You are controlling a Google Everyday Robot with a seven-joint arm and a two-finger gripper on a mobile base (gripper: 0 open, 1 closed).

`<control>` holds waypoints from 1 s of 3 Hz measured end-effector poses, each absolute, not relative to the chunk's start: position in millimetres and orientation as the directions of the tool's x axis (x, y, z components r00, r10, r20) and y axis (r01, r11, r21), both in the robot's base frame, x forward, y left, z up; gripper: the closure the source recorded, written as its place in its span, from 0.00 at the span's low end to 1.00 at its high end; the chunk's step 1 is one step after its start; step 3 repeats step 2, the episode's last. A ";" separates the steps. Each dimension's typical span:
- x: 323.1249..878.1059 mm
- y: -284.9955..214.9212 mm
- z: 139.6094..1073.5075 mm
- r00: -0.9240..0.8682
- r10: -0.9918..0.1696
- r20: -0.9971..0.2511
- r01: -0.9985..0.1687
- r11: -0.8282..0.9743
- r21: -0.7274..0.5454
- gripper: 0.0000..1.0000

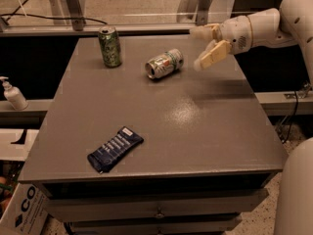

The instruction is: Knock 7up can over

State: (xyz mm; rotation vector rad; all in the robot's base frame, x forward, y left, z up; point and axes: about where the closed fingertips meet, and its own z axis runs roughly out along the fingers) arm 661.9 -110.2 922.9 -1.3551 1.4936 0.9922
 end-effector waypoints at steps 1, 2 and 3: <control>672.2 -130.4 915.9 -0.042 -0.298 -0.954 -0.989 0.145 -0.001 0.00; 672.3 -130.3 915.9 -0.042 -0.298 -0.954 -0.990 0.144 -0.001 0.00; 672.3 -130.3 915.9 -0.042 -0.298 -0.954 -0.990 0.144 -0.001 0.00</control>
Offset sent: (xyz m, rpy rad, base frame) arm 0.0086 -0.0169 -0.0058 0.0059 -0.0080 -0.0443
